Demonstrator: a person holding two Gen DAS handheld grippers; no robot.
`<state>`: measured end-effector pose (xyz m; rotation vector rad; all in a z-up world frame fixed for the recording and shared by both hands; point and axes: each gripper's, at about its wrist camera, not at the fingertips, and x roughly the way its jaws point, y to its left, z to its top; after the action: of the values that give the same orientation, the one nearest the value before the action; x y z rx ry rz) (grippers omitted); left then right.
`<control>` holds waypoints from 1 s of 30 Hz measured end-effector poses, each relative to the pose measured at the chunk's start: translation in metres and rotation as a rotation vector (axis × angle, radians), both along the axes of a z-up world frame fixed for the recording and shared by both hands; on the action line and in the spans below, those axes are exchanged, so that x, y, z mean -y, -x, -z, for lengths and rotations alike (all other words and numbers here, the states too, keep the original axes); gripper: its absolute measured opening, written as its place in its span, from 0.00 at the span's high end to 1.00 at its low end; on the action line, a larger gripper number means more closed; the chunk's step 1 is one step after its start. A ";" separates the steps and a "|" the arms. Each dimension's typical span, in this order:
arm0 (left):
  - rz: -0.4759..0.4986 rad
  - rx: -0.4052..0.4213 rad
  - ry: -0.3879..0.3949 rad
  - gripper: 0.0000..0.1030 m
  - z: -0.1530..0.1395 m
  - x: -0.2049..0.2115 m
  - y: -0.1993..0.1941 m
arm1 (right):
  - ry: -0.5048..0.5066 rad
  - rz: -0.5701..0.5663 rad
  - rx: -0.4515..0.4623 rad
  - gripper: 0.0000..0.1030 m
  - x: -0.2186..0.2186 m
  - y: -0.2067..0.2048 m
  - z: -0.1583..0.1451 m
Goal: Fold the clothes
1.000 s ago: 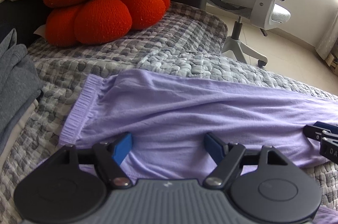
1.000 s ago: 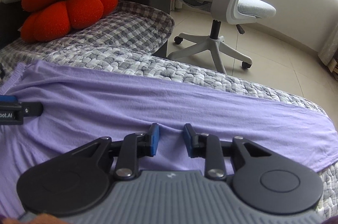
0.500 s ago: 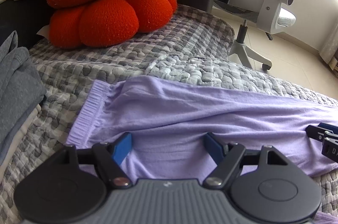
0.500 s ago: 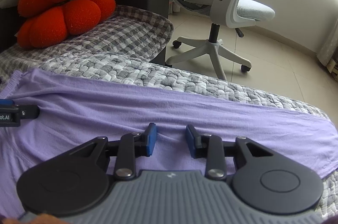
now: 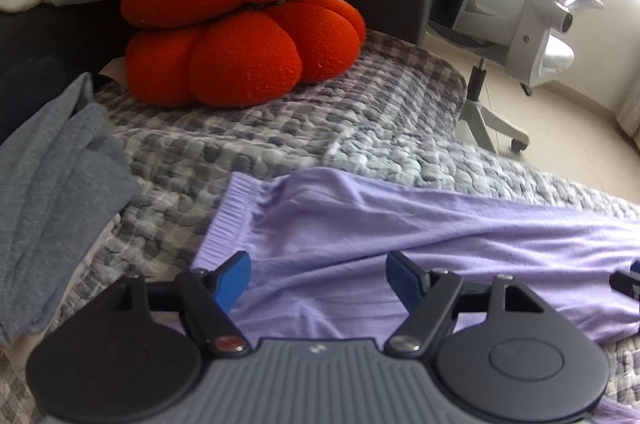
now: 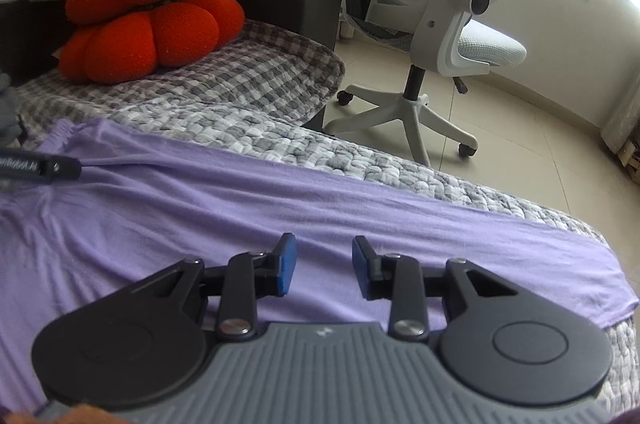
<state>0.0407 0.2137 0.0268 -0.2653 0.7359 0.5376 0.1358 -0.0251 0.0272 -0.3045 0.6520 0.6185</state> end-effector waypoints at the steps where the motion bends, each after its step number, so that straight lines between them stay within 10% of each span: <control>1: -0.011 0.009 0.013 0.26 -0.002 -0.006 0.003 | -0.002 -0.001 0.001 0.66 0.001 0.003 -0.001; 18: -0.144 0.067 0.028 0.26 0.003 -0.073 -0.014 | -0.097 0.015 -0.061 0.66 0.002 0.008 -0.011; 22: -0.135 -0.026 0.029 0.76 0.020 -0.076 -0.031 | -0.104 0.031 -0.097 0.66 0.001 -0.006 -0.001; 30: -0.179 0.026 -0.130 0.97 0.009 -0.070 -0.038 | -0.123 0.047 -0.120 0.66 -0.002 -0.022 0.011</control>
<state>0.0785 0.2837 0.0177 -0.2182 0.6523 0.7473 0.1581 -0.0227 0.0165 -0.1377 0.7306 0.6324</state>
